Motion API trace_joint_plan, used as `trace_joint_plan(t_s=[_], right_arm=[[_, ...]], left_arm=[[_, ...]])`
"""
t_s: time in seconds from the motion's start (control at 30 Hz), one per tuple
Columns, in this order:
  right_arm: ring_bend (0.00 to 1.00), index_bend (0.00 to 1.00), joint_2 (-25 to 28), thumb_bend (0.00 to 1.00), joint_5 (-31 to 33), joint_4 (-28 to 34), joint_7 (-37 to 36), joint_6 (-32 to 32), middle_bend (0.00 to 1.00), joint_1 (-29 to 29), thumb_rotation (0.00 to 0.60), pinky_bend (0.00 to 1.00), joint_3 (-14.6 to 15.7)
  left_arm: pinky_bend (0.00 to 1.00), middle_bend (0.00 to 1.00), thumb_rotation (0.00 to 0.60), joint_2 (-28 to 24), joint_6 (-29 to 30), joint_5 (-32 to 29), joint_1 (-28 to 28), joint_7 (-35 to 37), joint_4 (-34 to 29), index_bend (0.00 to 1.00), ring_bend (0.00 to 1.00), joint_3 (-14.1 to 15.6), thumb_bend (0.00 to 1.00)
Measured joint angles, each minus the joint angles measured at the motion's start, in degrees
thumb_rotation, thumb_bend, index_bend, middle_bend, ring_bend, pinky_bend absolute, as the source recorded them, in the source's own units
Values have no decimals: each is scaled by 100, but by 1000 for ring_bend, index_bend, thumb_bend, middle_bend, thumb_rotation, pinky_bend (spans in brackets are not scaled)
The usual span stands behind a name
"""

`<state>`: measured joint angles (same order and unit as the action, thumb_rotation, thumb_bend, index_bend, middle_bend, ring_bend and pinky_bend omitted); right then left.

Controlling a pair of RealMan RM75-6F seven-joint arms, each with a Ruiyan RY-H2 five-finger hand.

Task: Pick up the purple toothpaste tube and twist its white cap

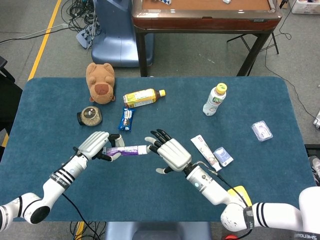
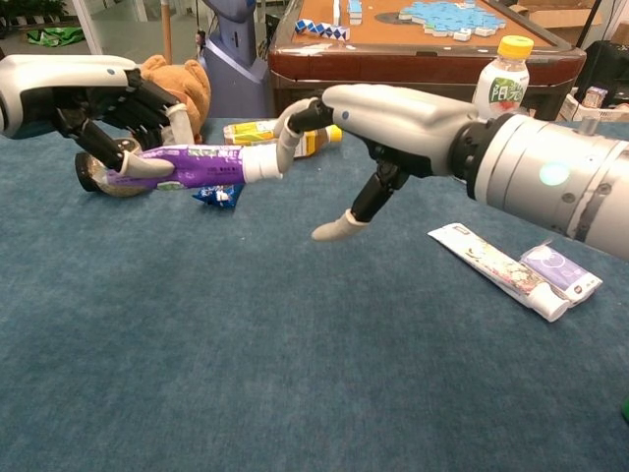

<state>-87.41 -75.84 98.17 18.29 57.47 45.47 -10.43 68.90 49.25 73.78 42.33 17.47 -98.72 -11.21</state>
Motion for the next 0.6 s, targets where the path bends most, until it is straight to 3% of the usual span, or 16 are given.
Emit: trace_joint_plan(t_s=[0.13,0.47,0.6], right_arm=[[29,259,60,159,-103,134,-423,197,145,-124,600,19,-26],[0,19,313,77,-150,558,-2272,390,42,-379,600,11,-247],[0,0,368,14,36,705,-2784,249,0,-386,600,0,-384]], left_arm=[[366,734,600,-20,81,150,-52,219,-12,566,507,0,532],[379,746,600,41,419,294,-181,318,-55,573,517,-21,532],[386,748,600,64,458,184,-182,184,-142,573,518,-55,532]])
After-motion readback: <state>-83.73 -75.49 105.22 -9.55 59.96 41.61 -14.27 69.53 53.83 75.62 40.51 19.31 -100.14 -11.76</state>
